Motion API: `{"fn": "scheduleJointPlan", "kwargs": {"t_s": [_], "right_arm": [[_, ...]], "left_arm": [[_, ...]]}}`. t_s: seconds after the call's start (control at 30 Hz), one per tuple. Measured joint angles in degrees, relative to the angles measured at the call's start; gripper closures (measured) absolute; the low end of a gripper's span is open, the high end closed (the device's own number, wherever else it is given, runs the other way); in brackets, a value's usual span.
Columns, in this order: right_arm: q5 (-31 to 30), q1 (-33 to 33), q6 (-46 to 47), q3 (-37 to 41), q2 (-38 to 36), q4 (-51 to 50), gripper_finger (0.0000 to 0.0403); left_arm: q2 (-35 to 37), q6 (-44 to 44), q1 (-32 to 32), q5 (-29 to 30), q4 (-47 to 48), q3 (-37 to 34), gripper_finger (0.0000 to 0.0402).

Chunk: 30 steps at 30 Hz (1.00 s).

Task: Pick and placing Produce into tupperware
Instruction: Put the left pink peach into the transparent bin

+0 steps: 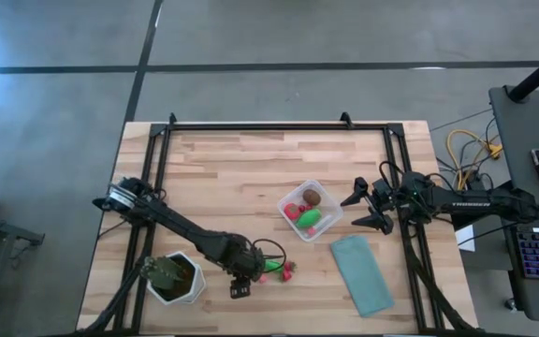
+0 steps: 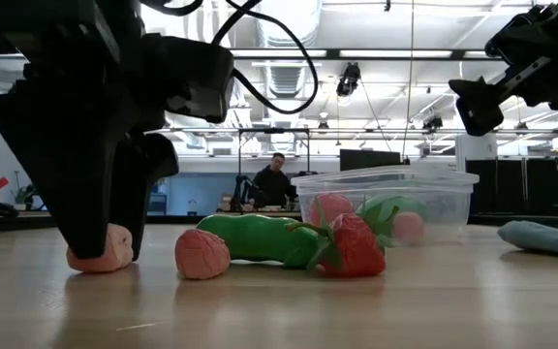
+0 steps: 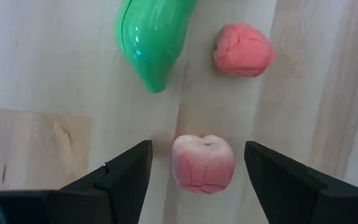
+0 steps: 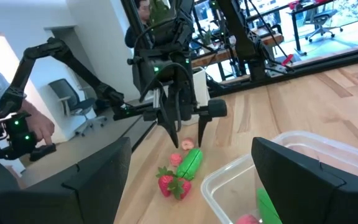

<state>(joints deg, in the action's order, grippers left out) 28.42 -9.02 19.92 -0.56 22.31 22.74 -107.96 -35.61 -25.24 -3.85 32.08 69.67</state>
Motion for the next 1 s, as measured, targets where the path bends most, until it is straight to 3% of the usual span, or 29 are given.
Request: {"fn": "scheduleJointPlan", "kwargs": {"t_s": [0.5, 0.8, 1.0], "right_arm": [[0.0, 0.0, 0.0, 0.0, 0.0, 0.02, 0.0077], [0.0, 0.01, 0.0, 0.0, 0.0, 0.02, 0.0077], [-0.02, -0.01, 0.0, 0.0, 0.02, 0.01, 0.0077]], "left_arm": [[0.07, 0.01, 0.01, 0.45, 0.45, -0.39, 0.0273], [0.32, 0.03, 0.01, -0.63, 0.76, -0.25, 0.0283], [3.78, 4.62, 2.56, 0.05, 7.87, 3.95, 0.0284]]}}
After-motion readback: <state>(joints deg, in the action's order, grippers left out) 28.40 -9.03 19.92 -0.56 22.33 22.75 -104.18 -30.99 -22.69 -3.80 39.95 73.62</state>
